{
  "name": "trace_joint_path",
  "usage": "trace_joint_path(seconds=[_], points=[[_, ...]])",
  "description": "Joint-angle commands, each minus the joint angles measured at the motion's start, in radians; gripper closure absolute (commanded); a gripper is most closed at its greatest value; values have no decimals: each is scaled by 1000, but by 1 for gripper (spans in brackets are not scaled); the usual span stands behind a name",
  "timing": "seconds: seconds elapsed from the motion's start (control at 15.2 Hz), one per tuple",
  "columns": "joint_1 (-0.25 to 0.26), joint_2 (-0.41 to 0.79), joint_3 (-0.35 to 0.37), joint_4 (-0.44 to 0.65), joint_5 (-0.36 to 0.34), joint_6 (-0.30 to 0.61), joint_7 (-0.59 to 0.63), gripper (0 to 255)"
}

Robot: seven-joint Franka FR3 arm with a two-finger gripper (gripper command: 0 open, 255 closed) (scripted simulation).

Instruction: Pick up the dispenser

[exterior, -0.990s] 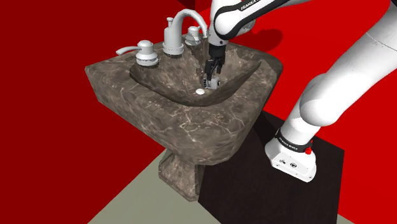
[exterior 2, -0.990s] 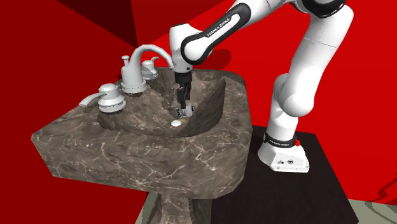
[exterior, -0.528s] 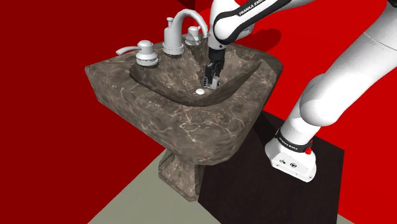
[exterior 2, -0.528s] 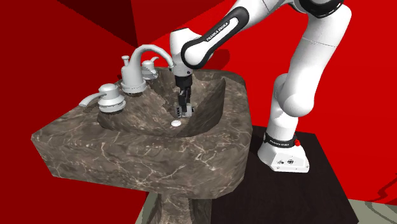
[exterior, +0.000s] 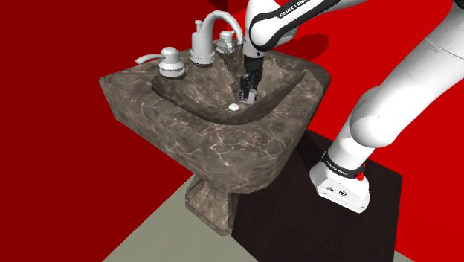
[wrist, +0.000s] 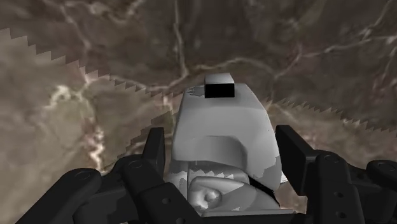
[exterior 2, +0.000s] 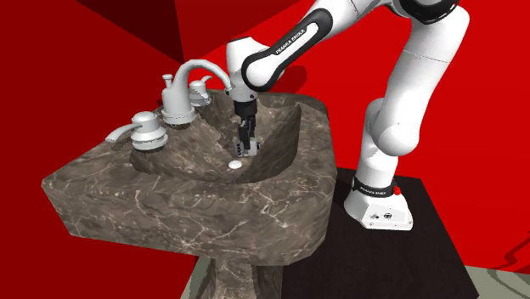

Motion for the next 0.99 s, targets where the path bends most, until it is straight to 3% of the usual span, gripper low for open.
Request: trace_joint_path(seconds=[0.0, 0.92], points=[[4, -16, 4, 16, -1, -26, -1, 255], [5, -90, 6, 117, -3, -202, 2, 255]])
